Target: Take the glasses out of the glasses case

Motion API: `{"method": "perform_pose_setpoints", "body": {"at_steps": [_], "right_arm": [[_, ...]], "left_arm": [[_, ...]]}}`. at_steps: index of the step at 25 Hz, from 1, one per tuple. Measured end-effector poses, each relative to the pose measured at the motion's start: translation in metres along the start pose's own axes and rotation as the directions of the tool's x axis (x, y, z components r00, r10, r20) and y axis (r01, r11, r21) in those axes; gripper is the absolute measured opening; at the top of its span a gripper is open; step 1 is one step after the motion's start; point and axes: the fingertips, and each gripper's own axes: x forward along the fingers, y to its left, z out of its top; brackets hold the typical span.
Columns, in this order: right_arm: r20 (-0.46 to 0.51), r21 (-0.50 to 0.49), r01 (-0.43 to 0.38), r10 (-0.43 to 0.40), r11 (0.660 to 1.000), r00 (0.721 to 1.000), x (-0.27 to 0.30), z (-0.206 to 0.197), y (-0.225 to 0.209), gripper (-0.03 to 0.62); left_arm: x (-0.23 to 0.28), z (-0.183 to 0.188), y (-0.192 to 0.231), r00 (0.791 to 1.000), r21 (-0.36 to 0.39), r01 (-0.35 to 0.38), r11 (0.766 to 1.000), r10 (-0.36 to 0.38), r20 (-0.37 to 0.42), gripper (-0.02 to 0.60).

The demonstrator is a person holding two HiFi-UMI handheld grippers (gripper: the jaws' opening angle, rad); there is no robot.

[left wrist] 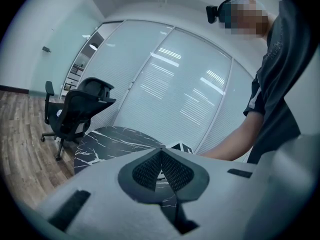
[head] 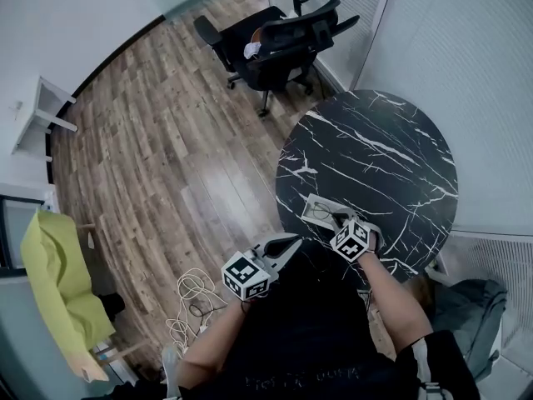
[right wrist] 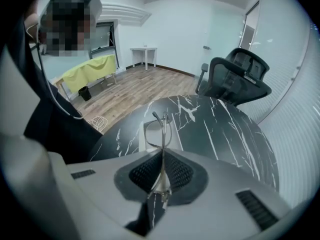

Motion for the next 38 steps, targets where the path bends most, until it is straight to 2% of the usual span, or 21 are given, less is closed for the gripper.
{"method": "perform_pose_setpoints", "body": {"at_steps": [20, 27, 32, 38], "right_arm": [[0.161, 0.165, 0.075, -0.102, 0.983, 0.982, -0.077, 0.017, -0.011, 0.032], [0.226, 0.23, 0.085, -0.139, 0.969, 0.964, -0.105, 0.019, -0.012, 0.032], [0.272, 0.307, 0.047, -0.135, 0.95, 0.953, -0.12, 0.016, -0.009, 0.032], [0.341, 0.364, 0.054, -0.187, 0.93, 0.921, -0.148, 0.018, -0.014, 0.032]], "left_arm": [[-0.003, 0.006, -0.011, 1.0, 0.044, 0.006, 0.999, -0.007, 0.016, 0.018], [-0.001, 0.009, -0.015, 1.0, 0.054, 0.021, 0.998, -0.022, 0.018, 0.018], [-0.001, 0.01, -0.015, 1.0, 0.054, 0.027, 0.998, -0.028, 0.015, 0.018], [0.0, 0.011, -0.014, 1.0, 0.054, 0.025, 0.998, -0.026, 0.018, 0.018]]}}
